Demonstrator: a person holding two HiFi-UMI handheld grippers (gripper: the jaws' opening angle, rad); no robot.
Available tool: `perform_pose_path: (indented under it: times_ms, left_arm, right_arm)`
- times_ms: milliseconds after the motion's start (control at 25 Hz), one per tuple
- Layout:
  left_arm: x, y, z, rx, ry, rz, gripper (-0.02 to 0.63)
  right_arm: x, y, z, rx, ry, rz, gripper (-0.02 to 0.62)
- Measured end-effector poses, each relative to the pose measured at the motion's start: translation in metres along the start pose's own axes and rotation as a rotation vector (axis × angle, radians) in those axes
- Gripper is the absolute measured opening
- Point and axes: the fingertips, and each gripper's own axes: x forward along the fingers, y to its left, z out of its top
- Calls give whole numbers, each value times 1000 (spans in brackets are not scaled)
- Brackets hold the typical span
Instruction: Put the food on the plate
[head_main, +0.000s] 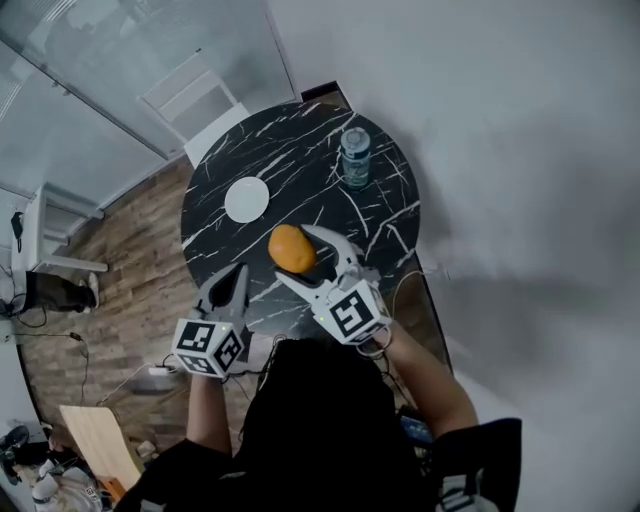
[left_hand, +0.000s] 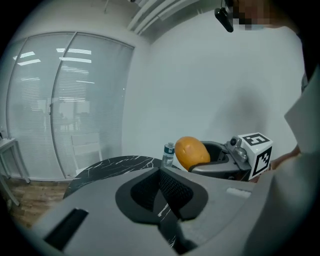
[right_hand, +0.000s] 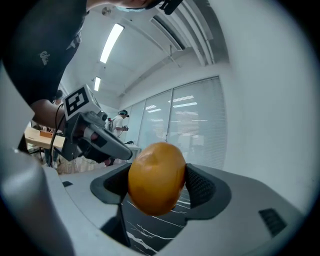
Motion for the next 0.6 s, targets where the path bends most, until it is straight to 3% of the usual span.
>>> perform_pose_path:
  times_ms: [80,240,440,600]
  left_arm:
    - [11,5,5,-28,-3,-38,0]
    - [28,9,12,-174,-16,-178,3]
    - [47,21,18,-278,25,-356,169]
    - [59,43,25,-390,58,-470,237]
  right_arm:
    - [10,-5,-11,-20,20,-3,328]
    - [30,-8,-31,-28,54,-8,328]
    - [65,-13,-36,-34,80,-58,328]
    - [95,-10,-36,-46,96,-76,327]
